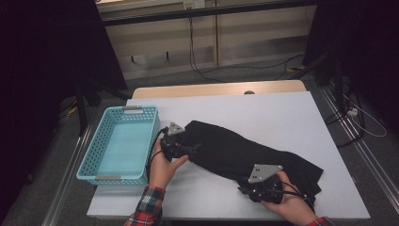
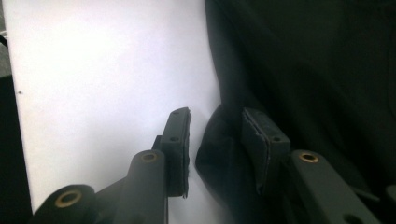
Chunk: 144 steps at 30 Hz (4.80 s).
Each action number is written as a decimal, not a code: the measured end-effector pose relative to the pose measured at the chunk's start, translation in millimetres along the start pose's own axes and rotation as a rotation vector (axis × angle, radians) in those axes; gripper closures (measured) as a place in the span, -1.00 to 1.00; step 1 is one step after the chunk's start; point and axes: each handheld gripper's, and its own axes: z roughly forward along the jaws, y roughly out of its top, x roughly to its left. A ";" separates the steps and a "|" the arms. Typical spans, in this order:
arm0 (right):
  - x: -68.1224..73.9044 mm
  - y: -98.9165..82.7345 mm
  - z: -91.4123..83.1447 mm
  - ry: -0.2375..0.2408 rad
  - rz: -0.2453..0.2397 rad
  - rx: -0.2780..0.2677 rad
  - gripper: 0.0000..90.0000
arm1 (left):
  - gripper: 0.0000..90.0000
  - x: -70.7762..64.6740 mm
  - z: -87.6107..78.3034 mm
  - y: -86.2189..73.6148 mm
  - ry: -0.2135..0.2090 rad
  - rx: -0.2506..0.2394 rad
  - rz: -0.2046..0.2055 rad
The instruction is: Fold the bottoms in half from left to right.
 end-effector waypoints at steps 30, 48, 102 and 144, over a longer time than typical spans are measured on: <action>3.6 -1.4 -17.8 0.128 0.084 -0.099 0.18 | -0.64 18.7 15.1 6.1 0.082 0.015 -0.089; -21.8 -13.6 -34.7 0.011 0.200 -0.158 -0.44 | -0.63 55.7 57.5 9.9 0.154 0.146 -0.174; -113.2 -55.3 -71.9 -0.293 0.409 -0.112 0.60 | -0.51 36.6 28.1 36.0 0.079 0.145 -0.117; -124.6 -88.0 -99.6 -0.385 0.455 0.001 0.50 | -0.55 6.6 21.1 12.2 0.017 0.118 -0.035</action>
